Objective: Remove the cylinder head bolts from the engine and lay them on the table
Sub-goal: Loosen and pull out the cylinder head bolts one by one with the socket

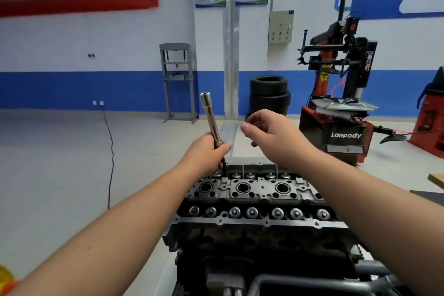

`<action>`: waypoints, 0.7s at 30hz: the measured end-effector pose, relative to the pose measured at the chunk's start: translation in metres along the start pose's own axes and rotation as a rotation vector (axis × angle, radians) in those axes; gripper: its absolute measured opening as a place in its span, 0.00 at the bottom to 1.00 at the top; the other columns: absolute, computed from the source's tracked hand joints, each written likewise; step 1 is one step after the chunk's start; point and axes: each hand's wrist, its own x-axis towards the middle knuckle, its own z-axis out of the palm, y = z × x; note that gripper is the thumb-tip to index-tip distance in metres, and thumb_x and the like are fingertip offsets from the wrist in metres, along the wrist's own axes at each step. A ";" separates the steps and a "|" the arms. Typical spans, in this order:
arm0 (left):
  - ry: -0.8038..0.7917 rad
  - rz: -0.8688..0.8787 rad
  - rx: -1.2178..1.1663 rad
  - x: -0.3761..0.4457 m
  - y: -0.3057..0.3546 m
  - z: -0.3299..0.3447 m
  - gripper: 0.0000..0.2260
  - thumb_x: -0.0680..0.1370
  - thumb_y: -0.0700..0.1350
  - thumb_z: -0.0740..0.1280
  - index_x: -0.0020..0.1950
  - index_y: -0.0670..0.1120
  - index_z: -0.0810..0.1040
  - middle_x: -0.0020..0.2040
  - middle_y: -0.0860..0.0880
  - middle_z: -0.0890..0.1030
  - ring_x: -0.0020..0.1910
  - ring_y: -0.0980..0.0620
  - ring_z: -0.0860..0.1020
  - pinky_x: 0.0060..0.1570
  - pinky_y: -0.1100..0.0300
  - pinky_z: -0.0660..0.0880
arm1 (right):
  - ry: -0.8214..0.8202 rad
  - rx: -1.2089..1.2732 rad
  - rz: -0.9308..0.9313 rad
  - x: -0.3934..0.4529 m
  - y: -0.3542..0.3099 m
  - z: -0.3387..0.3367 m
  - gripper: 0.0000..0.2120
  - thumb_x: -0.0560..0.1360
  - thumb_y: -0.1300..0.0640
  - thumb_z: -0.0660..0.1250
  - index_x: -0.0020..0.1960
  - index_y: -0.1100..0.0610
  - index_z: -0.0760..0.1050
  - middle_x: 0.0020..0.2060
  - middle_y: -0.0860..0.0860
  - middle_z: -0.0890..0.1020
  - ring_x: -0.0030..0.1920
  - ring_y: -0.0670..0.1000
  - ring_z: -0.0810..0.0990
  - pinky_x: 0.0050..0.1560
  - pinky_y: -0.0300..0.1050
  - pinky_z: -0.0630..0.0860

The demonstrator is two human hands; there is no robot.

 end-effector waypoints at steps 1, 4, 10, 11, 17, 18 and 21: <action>-0.008 -0.004 0.009 0.000 -0.001 0.004 0.08 0.83 0.53 0.67 0.49 0.50 0.74 0.37 0.49 0.83 0.26 0.62 0.79 0.31 0.61 0.74 | -0.001 0.029 0.022 0.005 -0.001 0.004 0.18 0.79 0.41 0.64 0.61 0.52 0.76 0.48 0.45 0.83 0.48 0.45 0.82 0.50 0.45 0.78; -0.002 -0.015 0.016 0.001 -0.003 0.010 0.08 0.83 0.53 0.66 0.49 0.50 0.73 0.39 0.49 0.83 0.25 0.63 0.78 0.30 0.63 0.72 | -0.006 0.103 0.055 0.016 -0.004 0.016 0.18 0.80 0.40 0.62 0.60 0.52 0.76 0.49 0.45 0.83 0.50 0.46 0.81 0.51 0.45 0.77; -0.007 0.020 0.115 -0.001 -0.001 0.007 0.10 0.82 0.54 0.67 0.47 0.50 0.72 0.39 0.49 0.82 0.27 0.61 0.79 0.31 0.61 0.70 | -0.001 0.276 0.142 0.035 -0.014 0.032 0.28 0.79 0.36 0.60 0.69 0.54 0.71 0.57 0.47 0.80 0.56 0.47 0.79 0.55 0.46 0.76; -0.006 0.027 0.129 -0.002 0.000 0.007 0.10 0.82 0.54 0.67 0.47 0.50 0.72 0.39 0.49 0.81 0.30 0.58 0.80 0.32 0.60 0.71 | -0.016 0.307 0.159 0.037 -0.017 0.034 0.29 0.79 0.35 0.60 0.70 0.54 0.71 0.58 0.47 0.80 0.57 0.48 0.79 0.58 0.48 0.76; -0.015 0.099 0.234 -0.004 0.004 0.015 0.12 0.81 0.53 0.68 0.43 0.53 0.67 0.40 0.52 0.79 0.38 0.53 0.77 0.37 0.57 0.70 | -0.088 0.619 0.286 0.048 -0.036 0.045 0.18 0.82 0.39 0.56 0.52 0.52 0.74 0.41 0.48 0.83 0.42 0.49 0.82 0.47 0.45 0.75; -0.002 0.097 0.210 -0.004 0.003 0.017 0.12 0.81 0.53 0.67 0.43 0.53 0.68 0.40 0.53 0.78 0.37 0.54 0.76 0.38 0.56 0.69 | -0.081 0.704 0.323 0.049 -0.037 0.047 0.17 0.82 0.41 0.57 0.50 0.55 0.73 0.36 0.49 0.80 0.38 0.50 0.78 0.46 0.46 0.73; 0.008 0.073 0.060 -0.010 -0.005 0.023 0.10 0.81 0.57 0.64 0.45 0.53 0.70 0.36 0.55 0.78 0.31 0.59 0.72 0.34 0.57 0.67 | -0.072 0.877 0.360 0.050 -0.041 0.058 0.14 0.80 0.46 0.60 0.43 0.54 0.70 0.29 0.48 0.69 0.33 0.49 0.66 0.40 0.48 0.66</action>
